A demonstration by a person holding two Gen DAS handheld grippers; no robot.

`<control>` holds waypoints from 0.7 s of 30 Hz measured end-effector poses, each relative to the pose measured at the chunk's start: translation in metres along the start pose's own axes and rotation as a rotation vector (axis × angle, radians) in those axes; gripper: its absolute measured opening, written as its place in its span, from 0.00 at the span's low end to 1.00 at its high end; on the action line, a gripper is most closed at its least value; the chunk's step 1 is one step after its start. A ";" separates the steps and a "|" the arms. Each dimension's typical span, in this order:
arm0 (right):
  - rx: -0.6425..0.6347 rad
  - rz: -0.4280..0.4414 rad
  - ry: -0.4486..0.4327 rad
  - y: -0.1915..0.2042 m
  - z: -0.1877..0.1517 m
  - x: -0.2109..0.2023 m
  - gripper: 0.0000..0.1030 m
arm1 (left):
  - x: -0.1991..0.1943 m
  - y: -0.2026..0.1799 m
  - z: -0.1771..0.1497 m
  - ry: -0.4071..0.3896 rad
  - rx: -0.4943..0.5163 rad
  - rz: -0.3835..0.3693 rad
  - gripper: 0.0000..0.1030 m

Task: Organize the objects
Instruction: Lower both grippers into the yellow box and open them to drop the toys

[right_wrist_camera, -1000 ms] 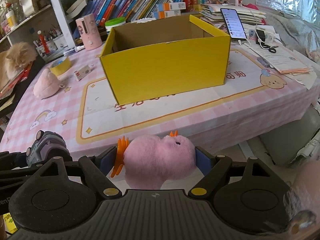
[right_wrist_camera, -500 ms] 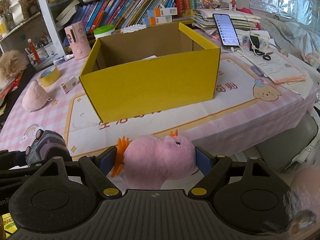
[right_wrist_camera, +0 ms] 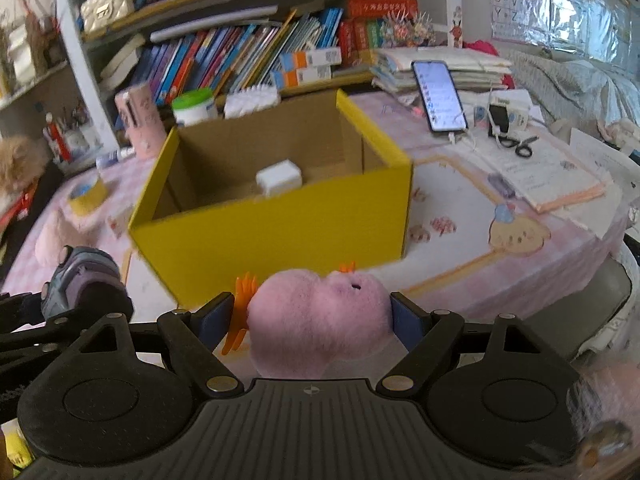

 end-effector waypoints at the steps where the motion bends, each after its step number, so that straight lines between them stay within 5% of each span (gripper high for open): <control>1: 0.003 -0.001 -0.011 -0.005 0.006 0.000 0.78 | 0.002 -0.003 0.005 -0.019 0.004 -0.001 0.50; 9: -0.041 0.013 -0.127 -0.036 0.060 0.004 0.79 | 0.031 -0.021 0.031 -0.078 0.013 0.032 0.50; 21: -0.147 0.092 -0.155 -0.054 0.110 0.057 0.79 | 0.090 -0.036 0.040 -0.001 0.034 0.151 0.50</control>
Point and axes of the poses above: each gripper's, at about its wrist camera, not at the fingertips, and x roughly the way its jaws point, y to its left, z to its top, the point moved 1 cm from there along x, roughly the way its jaws point, and after that the axes turned 12 degrees about -x, right-handed, at the moved point
